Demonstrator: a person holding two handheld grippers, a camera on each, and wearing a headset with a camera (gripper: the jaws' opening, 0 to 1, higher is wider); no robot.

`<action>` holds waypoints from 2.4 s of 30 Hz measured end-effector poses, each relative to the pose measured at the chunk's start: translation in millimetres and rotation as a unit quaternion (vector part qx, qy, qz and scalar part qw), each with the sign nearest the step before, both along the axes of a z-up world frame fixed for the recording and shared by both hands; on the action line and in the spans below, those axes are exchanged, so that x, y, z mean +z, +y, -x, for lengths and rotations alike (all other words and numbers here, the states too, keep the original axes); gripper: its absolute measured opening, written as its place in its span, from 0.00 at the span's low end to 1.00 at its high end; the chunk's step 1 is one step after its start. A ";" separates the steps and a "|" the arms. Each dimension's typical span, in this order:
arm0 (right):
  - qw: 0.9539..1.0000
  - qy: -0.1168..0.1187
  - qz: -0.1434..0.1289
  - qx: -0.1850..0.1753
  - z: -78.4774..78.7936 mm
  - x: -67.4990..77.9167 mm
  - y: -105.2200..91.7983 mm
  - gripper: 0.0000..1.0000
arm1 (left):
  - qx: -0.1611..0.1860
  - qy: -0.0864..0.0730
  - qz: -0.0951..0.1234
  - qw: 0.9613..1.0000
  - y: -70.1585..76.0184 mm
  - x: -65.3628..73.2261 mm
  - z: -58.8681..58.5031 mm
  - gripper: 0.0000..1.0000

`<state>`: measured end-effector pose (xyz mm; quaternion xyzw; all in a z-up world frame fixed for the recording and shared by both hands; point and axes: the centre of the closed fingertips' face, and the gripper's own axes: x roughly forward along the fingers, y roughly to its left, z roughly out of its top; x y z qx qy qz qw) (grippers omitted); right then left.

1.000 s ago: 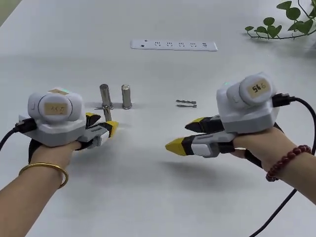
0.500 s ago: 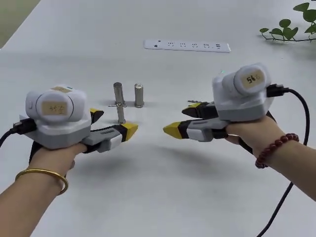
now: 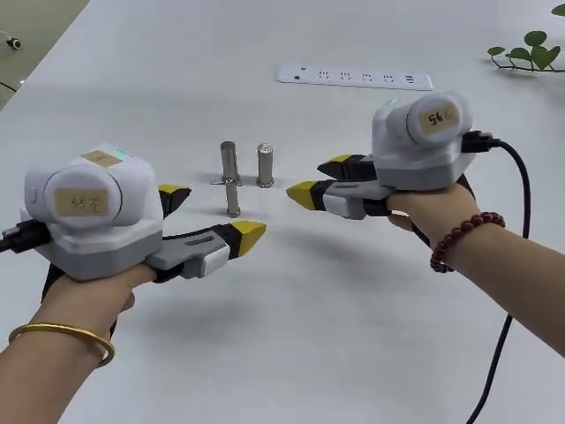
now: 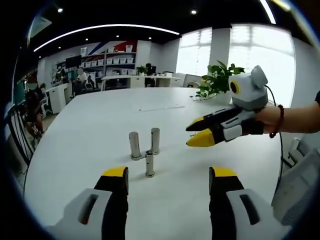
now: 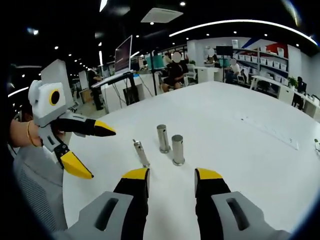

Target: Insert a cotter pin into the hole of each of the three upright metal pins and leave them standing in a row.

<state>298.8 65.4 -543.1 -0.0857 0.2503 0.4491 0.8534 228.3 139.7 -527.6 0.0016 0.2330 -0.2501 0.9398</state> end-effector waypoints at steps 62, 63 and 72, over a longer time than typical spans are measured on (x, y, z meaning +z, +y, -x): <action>1.000 -0.015 -0.005 -0.007 -48.3 -34.3 56.1 0.09 | 0.032 -0.027 -0.009 0.999 26.2 1.7 11.6 0.91; 1.000 -0.018 -0.001 -0.005 -48.0 -34.0 56.1 0.09 | 0.034 -0.027 -0.010 0.999 27.0 1.8 11.2 0.91; 0.999 -0.023 0.018 -0.014 -48.7 -34.6 50.3 0.08 | 0.036 -0.027 -0.012 0.999 29.3 3.1 10.8 0.89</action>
